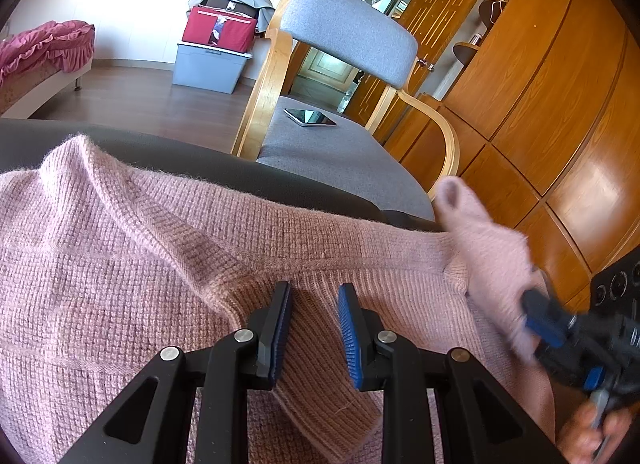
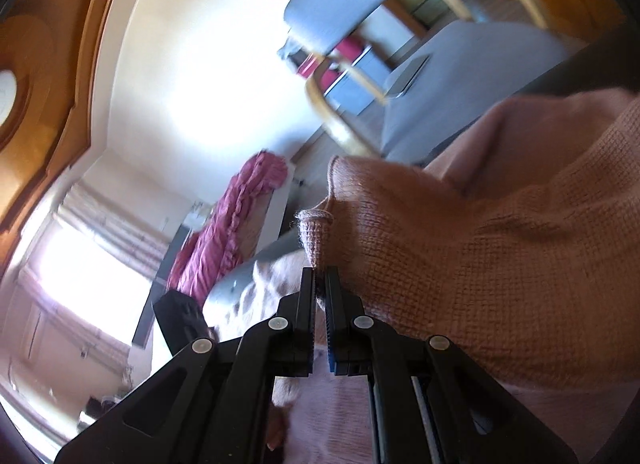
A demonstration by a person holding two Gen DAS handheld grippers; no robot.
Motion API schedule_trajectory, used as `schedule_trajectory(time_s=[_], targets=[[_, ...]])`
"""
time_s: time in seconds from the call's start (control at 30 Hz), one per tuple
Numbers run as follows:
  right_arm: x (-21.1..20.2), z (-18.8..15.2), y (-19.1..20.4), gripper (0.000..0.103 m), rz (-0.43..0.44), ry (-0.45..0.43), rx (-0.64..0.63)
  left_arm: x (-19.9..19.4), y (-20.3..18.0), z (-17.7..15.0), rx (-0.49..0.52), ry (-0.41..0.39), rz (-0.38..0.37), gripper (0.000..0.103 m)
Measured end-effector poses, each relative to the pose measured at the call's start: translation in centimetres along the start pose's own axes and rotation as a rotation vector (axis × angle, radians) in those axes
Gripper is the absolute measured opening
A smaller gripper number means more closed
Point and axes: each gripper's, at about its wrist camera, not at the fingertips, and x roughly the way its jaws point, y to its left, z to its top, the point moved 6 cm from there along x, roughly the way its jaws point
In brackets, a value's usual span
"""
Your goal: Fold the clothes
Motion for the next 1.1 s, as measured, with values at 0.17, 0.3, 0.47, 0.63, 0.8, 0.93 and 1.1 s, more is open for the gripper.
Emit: schedule_trajectory(time_s=[0.17,0.3,0.47,0.63,0.8,0.93,1.1], targets=[[3.0,-2.4,-1.1,0.004,-0.069,0.076,-0.049,0.1,0.2,0.1,-0.017,0.004,-0.019,0.023],[4.3,-3.2,-2.6,0.005,-0.063,0.111,-0.019,0.1,0.1,0.2,-0.023,0.012,-0.011,0.024],[4.4,-3.4,-2.2,0.005,-0.088,0.096,-0.084,0.0,-2.6,-0.1,0.043,0.073,0.065,0.026],[4.2,-3.4,-2.9,0.006,-0.053,0.096,-0.049,0.4,-5.6,0.3,0.011,0.147,-0.008,0.026],[4.1,-3.5,-2.8,0.006,-0.063,0.097,-0.064,1.9,-6.8,-0.2,0.019,0.254,0.034,0.026],[3.8,-3.8,-2.3,0.01,-0.089,0.081,-0.101,1.3,-6.6,-0.3,0.014,0.268,0.095,0.026],[3.9,-4.1,-0.9,0.025,-0.095,0.07,-0.165,0.0,-6.1,-0.4,-0.021,0.268,0.087,0.026]])
